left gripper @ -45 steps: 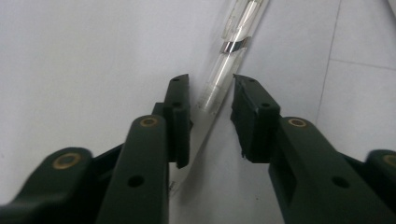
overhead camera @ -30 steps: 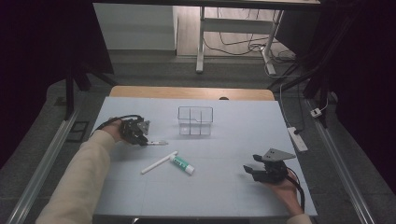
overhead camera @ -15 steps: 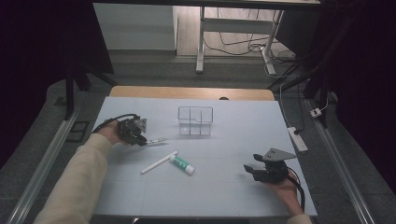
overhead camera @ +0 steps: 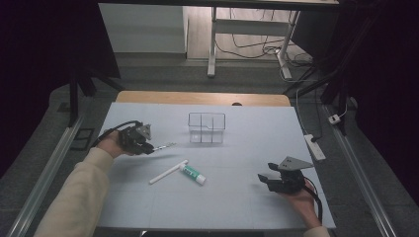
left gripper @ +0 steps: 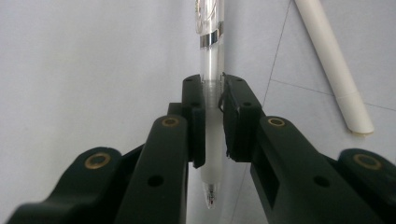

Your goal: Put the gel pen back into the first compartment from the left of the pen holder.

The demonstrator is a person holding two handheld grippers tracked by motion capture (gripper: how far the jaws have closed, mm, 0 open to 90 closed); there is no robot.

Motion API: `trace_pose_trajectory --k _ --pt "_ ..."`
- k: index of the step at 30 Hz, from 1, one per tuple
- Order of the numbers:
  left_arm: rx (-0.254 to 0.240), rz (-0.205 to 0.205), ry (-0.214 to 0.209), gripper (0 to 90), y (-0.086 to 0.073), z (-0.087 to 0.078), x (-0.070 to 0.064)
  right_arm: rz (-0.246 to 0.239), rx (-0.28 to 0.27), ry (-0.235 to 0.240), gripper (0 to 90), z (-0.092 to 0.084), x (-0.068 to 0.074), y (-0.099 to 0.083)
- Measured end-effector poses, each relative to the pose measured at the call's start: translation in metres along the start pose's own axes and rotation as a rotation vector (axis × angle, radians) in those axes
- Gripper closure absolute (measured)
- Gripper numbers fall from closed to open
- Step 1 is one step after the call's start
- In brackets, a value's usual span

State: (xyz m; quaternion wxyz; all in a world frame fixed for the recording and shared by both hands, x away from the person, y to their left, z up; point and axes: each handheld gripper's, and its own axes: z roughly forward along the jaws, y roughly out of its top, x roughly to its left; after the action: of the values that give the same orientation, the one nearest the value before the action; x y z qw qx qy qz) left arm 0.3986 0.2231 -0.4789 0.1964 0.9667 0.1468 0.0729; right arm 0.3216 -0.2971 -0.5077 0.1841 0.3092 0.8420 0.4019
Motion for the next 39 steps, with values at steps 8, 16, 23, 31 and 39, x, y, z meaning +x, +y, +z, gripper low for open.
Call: trace_pose_trajectory --k 8,16,23,31,39 --pt "-0.063 -0.073 0.009 79.6 -0.002 -0.012 -0.010 -0.002 -0.005 0.002 37.0 0.000 0.000 0.000" --pt "-0.125 -0.156 0.035 79.6 0.001 -0.017 -0.025 0.000 -0.004 -0.002 37.0 0.000 0.000 0.000" --pt "-0.176 -0.174 0.049 79.6 0.002 -0.023 -0.039 0.000 -0.007 0.002 37.0 0.001 0.001 0.001" --pt "-0.206 -0.162 0.053 79.5 0.009 -0.024 -0.057 -0.002 -0.006 0.004 37.0 0.002 0.003 0.001" --pt "-0.222 -0.172 0.051 79.5 0.016 -0.019 -0.067 -0.008 -0.001 0.002 37.0 0.002 0.003 0.001"
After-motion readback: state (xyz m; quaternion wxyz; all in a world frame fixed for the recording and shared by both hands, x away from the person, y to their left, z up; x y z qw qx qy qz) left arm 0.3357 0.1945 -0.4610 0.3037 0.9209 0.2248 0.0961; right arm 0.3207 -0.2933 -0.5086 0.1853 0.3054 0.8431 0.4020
